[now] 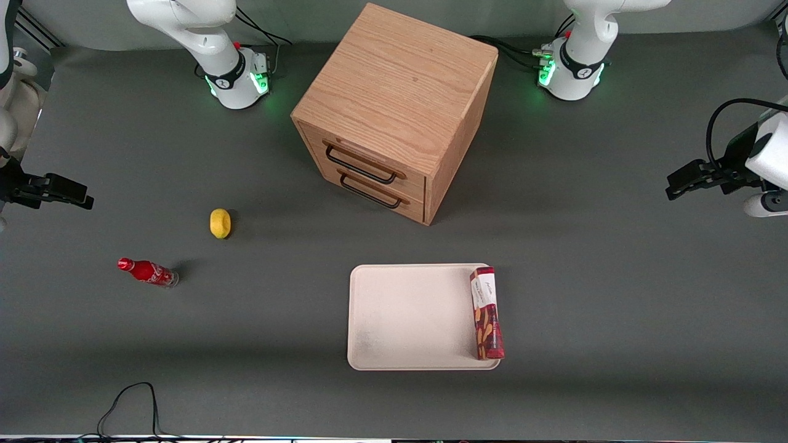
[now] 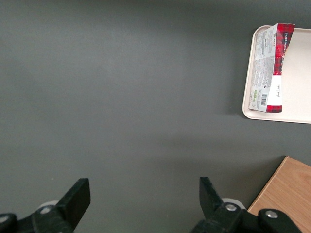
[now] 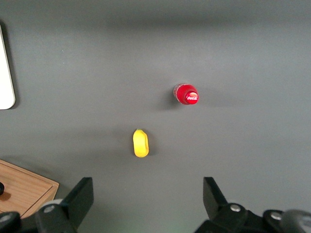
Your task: Place red cookie box on tray
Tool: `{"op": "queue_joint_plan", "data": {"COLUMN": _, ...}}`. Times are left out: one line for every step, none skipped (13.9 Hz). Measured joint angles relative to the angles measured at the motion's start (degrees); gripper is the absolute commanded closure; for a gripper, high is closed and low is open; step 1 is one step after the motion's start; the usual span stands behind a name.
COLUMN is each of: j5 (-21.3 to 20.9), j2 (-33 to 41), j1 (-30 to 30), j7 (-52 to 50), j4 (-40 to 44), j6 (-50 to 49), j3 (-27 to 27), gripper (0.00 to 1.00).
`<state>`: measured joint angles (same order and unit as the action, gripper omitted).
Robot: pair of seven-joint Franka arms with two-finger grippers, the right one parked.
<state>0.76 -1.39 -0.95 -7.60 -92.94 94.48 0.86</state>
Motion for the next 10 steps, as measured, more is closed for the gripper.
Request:
{"op": "queue_joint_plan", "data": {"j5": 0.0, "j2": -0.1, "j1": 0.0, "j7": 0.0, "j4": 0.1, "j6": -0.3, "j3": 0.0, "gripper": 0.0}}
{"op": "queue_joint_plan", "data": {"j5": 0.0, "j2": -0.1, "j1": 0.0, "j7": 0.3, "j4": 0.2, "j6": -0.4, "j3": 0.0, "gripper": 0.0}}
{"op": "queue_joint_plan", "data": {"j5": 0.0, "j2": -0.1, "j1": 0.0, "j7": 1.0, "j4": 0.3, "j6": -0.6, "j3": 0.0, "gripper": 0.0}}
{"op": "queue_joint_plan", "data": {"j5": 0.0, "j2": -0.1, "j1": 0.0, "j7": 1.6, "j4": 0.3, "j6": -0.9, "j3": -0.1, "gripper": 0.0}}
{"op": "queue_joint_plan", "data": {"j5": 0.0, "j2": -0.1, "j1": 0.0, "j7": 1.9, "j4": 0.4, "j6": -1.3, "j3": -0.1, "gripper": 0.0}}
{"op": "queue_joint_plan", "data": {"j5": 0.0, "j2": -0.1, "j1": 0.0, "j7": 2.2, "j4": 0.4, "j6": -1.5, "j3": -0.2, "gripper": 0.0}}
{"op": "queue_joint_plan", "data": {"j5": 0.0, "j2": -0.1, "j1": 0.0, "j7": 2.3, "j4": 0.4, "j6": -1.5, "j3": -0.2, "gripper": 0.0}}
{"op": "queue_joint_plan", "data": {"j5": 0.0, "j2": -0.1, "j1": 0.0, "j7": 2.7, "j4": 0.4, "j6": -1.6, "j3": -0.3, "gripper": 0.0}}
{"op": "queue_joint_plan", "data": {"j5": 0.0, "j2": -0.1, "j1": 0.0, "j7": 3.3, "j4": 0.4, "j6": -1.6, "j3": -0.3, "gripper": 0.0}}
{"op": "queue_joint_plan", "data": {"j5": 0.0, "j2": -0.1, "j1": 0.0, "j7": 4.3, "j4": 0.4, "j6": -1.8, "j3": -0.3, "gripper": 0.0}}
